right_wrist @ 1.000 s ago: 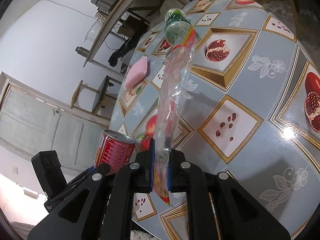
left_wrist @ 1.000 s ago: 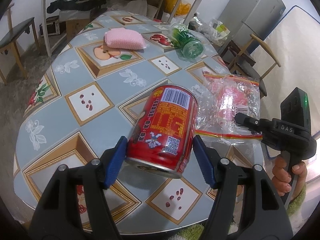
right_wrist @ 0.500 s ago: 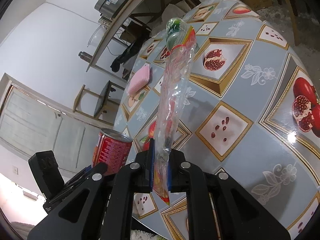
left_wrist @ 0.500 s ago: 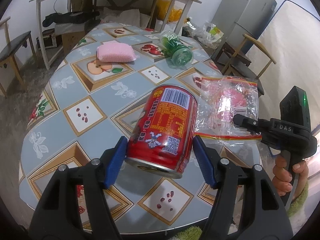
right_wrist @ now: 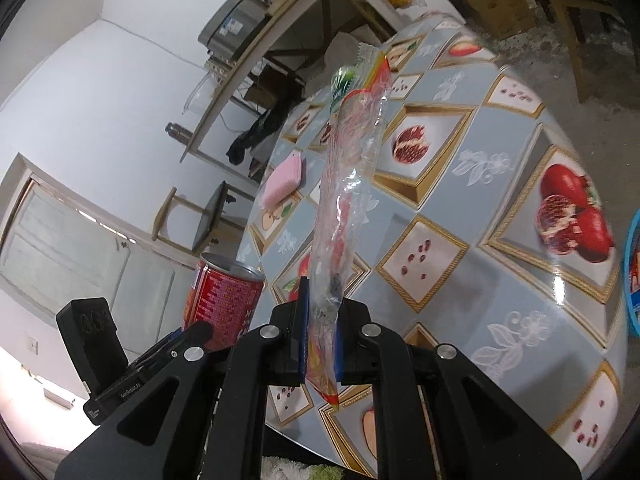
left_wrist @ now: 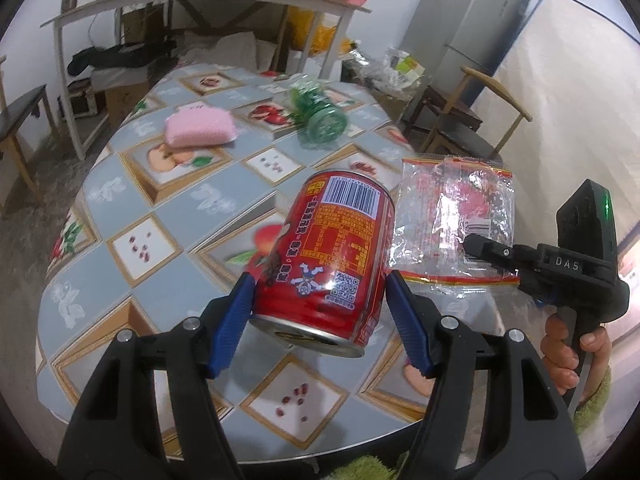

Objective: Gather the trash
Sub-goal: 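Lift the clear bag with the right tool while the left tool lifts the red can, then carry the red can and clear bag over the blue wastebasket with both tools, then open both tools to drop the can and bag into the basket, then move both open tools back over the table toward the green bottle and pink sponge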

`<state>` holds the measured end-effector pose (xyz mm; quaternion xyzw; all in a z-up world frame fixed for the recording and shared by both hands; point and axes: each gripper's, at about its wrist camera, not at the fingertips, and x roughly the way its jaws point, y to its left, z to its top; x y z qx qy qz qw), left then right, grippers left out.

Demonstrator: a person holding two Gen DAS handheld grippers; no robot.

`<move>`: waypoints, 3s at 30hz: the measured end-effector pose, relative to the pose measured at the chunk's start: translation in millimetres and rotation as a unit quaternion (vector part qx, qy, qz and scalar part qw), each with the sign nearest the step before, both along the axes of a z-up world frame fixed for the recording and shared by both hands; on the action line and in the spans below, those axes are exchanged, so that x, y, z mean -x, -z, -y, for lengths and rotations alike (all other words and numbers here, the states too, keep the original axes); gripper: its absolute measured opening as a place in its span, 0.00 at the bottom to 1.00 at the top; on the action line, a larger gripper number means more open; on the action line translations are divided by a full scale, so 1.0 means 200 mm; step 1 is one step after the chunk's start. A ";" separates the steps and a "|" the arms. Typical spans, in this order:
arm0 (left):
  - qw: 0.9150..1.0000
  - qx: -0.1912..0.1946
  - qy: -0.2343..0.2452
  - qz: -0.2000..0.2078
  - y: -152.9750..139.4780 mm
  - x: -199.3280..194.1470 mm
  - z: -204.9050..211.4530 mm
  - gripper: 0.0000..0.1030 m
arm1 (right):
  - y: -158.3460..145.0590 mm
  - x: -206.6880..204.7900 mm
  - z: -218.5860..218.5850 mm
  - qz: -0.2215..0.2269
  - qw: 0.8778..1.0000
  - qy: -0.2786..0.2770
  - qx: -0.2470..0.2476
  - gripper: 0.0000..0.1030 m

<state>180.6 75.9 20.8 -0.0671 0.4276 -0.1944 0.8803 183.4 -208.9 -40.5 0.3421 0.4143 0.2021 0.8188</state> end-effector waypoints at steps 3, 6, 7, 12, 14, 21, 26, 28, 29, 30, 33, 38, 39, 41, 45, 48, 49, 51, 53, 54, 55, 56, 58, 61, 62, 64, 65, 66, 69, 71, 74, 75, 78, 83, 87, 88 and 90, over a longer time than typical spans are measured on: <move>1.000 0.008 0.021 0.011 -0.05 -0.01 0.08 0.62 | -0.03 0.06 0.06 0.010 1.000 0.017 0.000 0.09; 0.999 0.013 0.044 0.015 -0.08 -0.02 0.17 0.62 | -0.05 0.14 0.15 0.021 0.999 0.039 -0.002 0.09; 0.998 0.013 0.056 0.016 -0.10 -0.03 0.22 0.62 | -0.06 0.17 0.18 0.024 0.999 0.048 -0.004 0.09; 0.993 0.011 0.119 0.020 -0.15 -0.05 0.50 0.62 | -0.07 0.36 0.43 0.040 0.992 0.119 -0.012 0.09; 0.988 0.011 0.153 0.017 -0.17 -0.06 0.66 0.62 | -0.08 0.47 0.59 0.044 0.986 0.163 -0.009 0.09; 0.966 0.004 0.257 -0.015 -0.14 -0.09 1.23 0.62 | 0.03 0.89 1.10 0.013 0.947 0.321 0.016 0.09; 0.947 -0.029 0.313 -0.062 0.01 -0.09 1.64 0.62 | 0.20 1.05 1.29 -0.038 0.923 0.382 0.024 0.09; 0.939 -0.051 0.330 -0.082 0.10 -0.09 1.80 0.62 | 0.31 1.08 1.35 -0.062 0.917 0.394 0.014 0.09; 0.935 -0.060 0.337 -0.092 0.15 -0.09 1.86 0.62 | 0.38 1.08 1.38 -0.078 0.914 0.397 0.008 0.09; 0.933 -0.067 0.341 -0.098 0.18 -0.09 1.90 0.62 | 0.43 1.08 1.40 -0.089 0.913 0.399 0.005 0.09; 0.924 -0.096 0.350 -0.123 0.31 -0.10 2.09 0.62 | 0.59 1.04 1.45 -0.125 0.909 0.398 -0.003 0.09; 0.912 -0.144 0.358 -0.135 0.49 -0.13 2.36 0.62 | 0.81 0.93 1.52 -0.170 0.901 0.398 -0.014 0.09; 0.910 -0.152 0.359 -0.139 0.53 -0.14 2.42 0.62 | 0.86 0.89 1.55 -0.174 0.901 0.398 -0.021 0.09; 0.909 -0.159 0.359 -0.139 0.58 -0.16 2.51 0.62 | 0.92 0.82 1.60 -0.179 0.898 0.402 -0.021 0.11; 0.910 -0.171 0.353 -0.131 0.66 -0.21 2.67 0.73 | 1.11 0.70 1.68 -0.182 0.900 0.395 -0.032 0.46; 0.916 -0.175 0.341 -0.116 0.68 -0.23 2.68 0.75 | 1.37 0.65 1.74 -0.240 0.884 0.401 -0.021 0.62; 0.916 -0.172 0.341 -0.120 0.68 -0.23 2.67 0.75 | 1.43 0.66 1.75 -0.264 0.875 0.404 -0.016 0.62; 0.917 -0.161 0.343 -0.126 0.65 -0.25 2.62 0.75 | 1.51 0.70 1.75 -0.288 0.863 0.415 -0.014 0.62; 0.919 -0.152 0.346 -0.114 0.60 -0.26 2.56 0.75 | 1.51 0.76 1.72 -0.281 0.862 0.421 -0.013 0.62; 0.920 -0.150 0.346 -0.105 0.56 -0.26 2.52 0.75 | 1.49 0.78 1.71 -0.281 0.862 0.422 -0.007 0.62; 0.921 -0.147 0.346 -0.100 0.54 -0.26 2.49 0.75 | 1.48 0.80 1.70 -0.279 0.862 0.423 -0.001 0.62; 0.922 -0.142 0.347 -0.097 0.51 -0.26 2.48 0.75 | 1.46 0.82 1.69 -0.277 0.862 0.424 0.005 0.62; 0.925 -0.129 0.346 -0.087 0.44 -0.25 2.40 0.75 | 1.41 0.87 1.67 -0.271 0.862 0.429 0.011 0.62; 0.929 -0.106 0.347 -0.076 0.34 -0.22 2.28 0.75 | 1.34 0.98 1.65 -0.257 0.861 0.438 0.016 0.62; 0.931 -0.097 0.345 -0.073 0.31 -0.21 2.23 0.75 | 1.32 0.98 1.66 -0.254 0.861 0.440 0.019 0.62; 0.935 -0.078 0.341 -0.063 0.25 -0.19 2.11 0.76 | 1.25 1.02 1.62 -0.243 0.861 0.446 0.026 0.62; 0.937 -0.069 0.337 -0.058 0.23 -0.18 2.05 0.78 | 1.22 1.02 1.61 -0.238 0.861 0.448 0.029 0.63; 0.939 -0.062 0.333 -0.053 0.21 -0.17 1.99 0.78 | 1.19 1.04 1.59 -0.233 0.862 0.449 0.031 0.65; 0.949 -0.040 0.309 -0.042 0.15 -0.15 1.78 0.79 | 1.10 1.04 1.55 -0.213 0.865 0.452 0.043 0.67; 0.955 -0.024 0.294 -0.038 0.11 -0.14 1.64 0.79 | 1.00 1.03 1.51 -0.198 0.870 0.447 0.059 0.68; 0.963 -0.009 0.269 -0.019 0.06 -0.13 1.43 0.81 | 0.82 0.98 1.44 -0.169 0.881 0.431 0.094 0.74; 0.966 -0.008 0.259 -0.012 0.04 -0.13 1.36 0.81 | 0.76 0.96 1.41 -0.160 0.884 0.426 0.108 0.76; 0.974 -0.004 0.226 0.004 0.00 -0.13 1.14 0.81 | 0.56 0.87 1.31 -0.127 0.891 0.405 0.158 0.81; 0.988 0.000 0.151 0.021 -0.04 -0.16 0.73 0.83 | 0.25 0.69 1.11 -0.077 0.893 0.370 0.245 0.89; 0.997 0.000 0.076 0.031 -0.05 -0.22 0.39 0.85 | 0.04 0.50 0.92 -0.038 0.888 0.329 0.319 0.94; 0.998 0.002 0.055 0.034 -0.05 -0.24 0.28 0.86 | -0.01 0.45 0.87 -0.029 0.888 0.318 0.330 0.94; 0.999 0.001 0.012 0.041 -0.06 -0.29 0.09 0.87 | -0.09 0.34 0.78 -0.008 0.893 0.290 0.344 0.94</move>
